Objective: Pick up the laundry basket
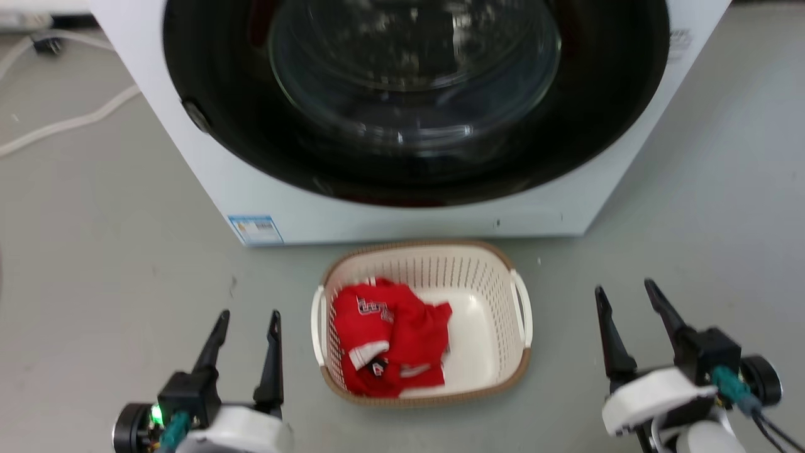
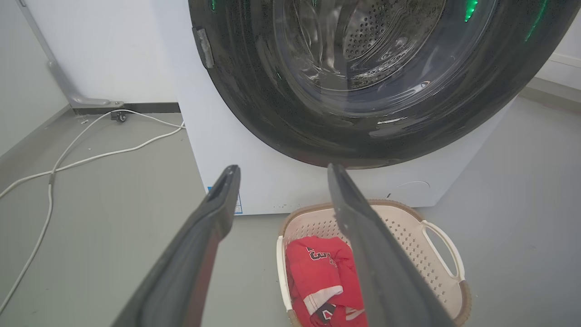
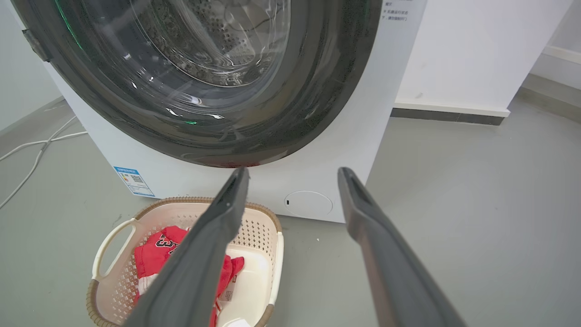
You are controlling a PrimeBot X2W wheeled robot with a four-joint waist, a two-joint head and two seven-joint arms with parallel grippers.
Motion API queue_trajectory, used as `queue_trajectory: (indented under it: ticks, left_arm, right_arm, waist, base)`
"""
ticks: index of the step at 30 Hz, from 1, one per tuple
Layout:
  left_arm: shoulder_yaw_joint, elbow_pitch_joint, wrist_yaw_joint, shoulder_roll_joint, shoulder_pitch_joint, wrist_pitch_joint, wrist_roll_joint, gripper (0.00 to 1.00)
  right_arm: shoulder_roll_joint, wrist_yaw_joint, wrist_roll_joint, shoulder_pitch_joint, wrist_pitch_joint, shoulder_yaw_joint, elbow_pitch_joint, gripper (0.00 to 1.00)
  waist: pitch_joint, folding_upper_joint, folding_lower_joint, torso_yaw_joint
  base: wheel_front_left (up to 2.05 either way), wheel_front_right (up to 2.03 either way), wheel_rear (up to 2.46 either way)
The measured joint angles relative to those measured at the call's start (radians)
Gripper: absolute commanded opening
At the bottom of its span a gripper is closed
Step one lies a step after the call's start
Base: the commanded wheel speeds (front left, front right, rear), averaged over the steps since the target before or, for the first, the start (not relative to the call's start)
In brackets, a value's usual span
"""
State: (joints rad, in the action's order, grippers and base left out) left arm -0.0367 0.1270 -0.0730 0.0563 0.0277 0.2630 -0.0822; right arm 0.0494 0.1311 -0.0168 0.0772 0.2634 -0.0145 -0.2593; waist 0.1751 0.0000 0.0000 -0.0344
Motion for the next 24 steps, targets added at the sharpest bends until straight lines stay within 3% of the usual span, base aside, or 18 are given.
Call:
queue_trajectory:
  ticks: [12,17,24]
  left_arm:
    - [0.032,0.279,-0.050,0.056,-0.328,0.000,-0.010,1.00]
    - [-0.030,0.474,-0.056,0.092,-0.487,0.000,-0.024,1.00]
    - [-0.158,0.696,-0.058,0.127,-0.682,0.000,-0.141,1.00]
  right_arm:
    - [0.001,0.000,0.007,0.308,-0.002,-0.037,-0.248,1.00]
    - [0.000,0.000,0.005,0.449,-0.048,-0.055,-0.387,1.00]
    - [0.001,0.000,0.038,0.623,-0.125,-0.075,-0.558,1.00]
  waist:
    - [0.301,0.0000,0.0002,-0.022]
    - [0.416,0.0000,0.0002,-0.024]
    - [0.531,0.0000,0.0002,-0.018]
  base:
    - [0.00,0.00,0.00]
    - [0.00,0.00,0.00]
    - [0.00,0.00,0.00]
